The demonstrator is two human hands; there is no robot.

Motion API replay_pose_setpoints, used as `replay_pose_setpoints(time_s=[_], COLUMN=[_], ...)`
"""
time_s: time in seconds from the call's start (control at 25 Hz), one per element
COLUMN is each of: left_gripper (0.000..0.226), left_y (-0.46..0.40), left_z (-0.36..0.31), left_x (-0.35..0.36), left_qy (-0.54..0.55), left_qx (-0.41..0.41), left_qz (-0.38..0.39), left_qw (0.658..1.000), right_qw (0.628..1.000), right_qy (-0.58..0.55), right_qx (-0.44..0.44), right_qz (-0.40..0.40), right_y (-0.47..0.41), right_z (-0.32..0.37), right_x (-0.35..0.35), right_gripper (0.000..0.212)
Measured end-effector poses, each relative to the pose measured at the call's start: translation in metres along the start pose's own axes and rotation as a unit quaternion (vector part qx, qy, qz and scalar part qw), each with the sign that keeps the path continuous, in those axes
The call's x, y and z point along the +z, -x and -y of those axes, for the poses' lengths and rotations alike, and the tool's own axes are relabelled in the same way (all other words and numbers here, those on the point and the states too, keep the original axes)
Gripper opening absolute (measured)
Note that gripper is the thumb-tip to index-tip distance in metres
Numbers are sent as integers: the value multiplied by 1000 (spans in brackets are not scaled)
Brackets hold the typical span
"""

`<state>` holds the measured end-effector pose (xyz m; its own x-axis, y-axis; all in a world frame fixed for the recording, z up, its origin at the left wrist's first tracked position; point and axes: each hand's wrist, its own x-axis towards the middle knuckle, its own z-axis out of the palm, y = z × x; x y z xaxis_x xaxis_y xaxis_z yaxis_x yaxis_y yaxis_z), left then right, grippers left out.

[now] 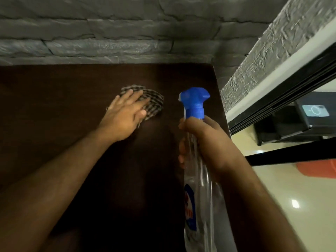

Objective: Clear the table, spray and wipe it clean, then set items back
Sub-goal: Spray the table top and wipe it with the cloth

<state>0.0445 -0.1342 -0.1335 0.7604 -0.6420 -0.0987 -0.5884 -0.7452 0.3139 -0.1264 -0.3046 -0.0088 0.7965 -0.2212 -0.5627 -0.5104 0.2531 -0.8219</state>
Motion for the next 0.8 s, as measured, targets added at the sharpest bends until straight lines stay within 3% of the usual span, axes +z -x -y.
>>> replay_pose_setpoints(time_s=[0.08,0.2,0.32,0.52,0.64,0.72,0.8], left_gripper=[48,49,48,48,51,50,48], left_y=[-61,-109,-71,-125,-126,-84,-63], left_z=[-1,-55,-81,-100,-140,-133,-108], left_x=[-10,-2,24,16,17,34,30], left_qy=[-7,-13,-8,-7,2,-6,-2], left_qx=[-71,-69,-10,-82,-34,-6,-35], left_qz=[5,17,-8,-4,21,-8,-31], left_qw=[997,997,1000,997,999,1000,999], right_qw=[1000,1000,999,998,997,997,998], right_qy=[7,4,12,29,14,13,9], right_qx=[-6,-11,-4,13,22,15,18], right_qz=[5,3,32,63,66,71,63], right_y=[-6,-13,-16,-26,-29,-26,-25], right_z=[10,12,11,17,18,17,17], right_x=[-6,-15,-27,-61,-78,-87,-99], right_gripper=[13,14,13,22,26,21,18])
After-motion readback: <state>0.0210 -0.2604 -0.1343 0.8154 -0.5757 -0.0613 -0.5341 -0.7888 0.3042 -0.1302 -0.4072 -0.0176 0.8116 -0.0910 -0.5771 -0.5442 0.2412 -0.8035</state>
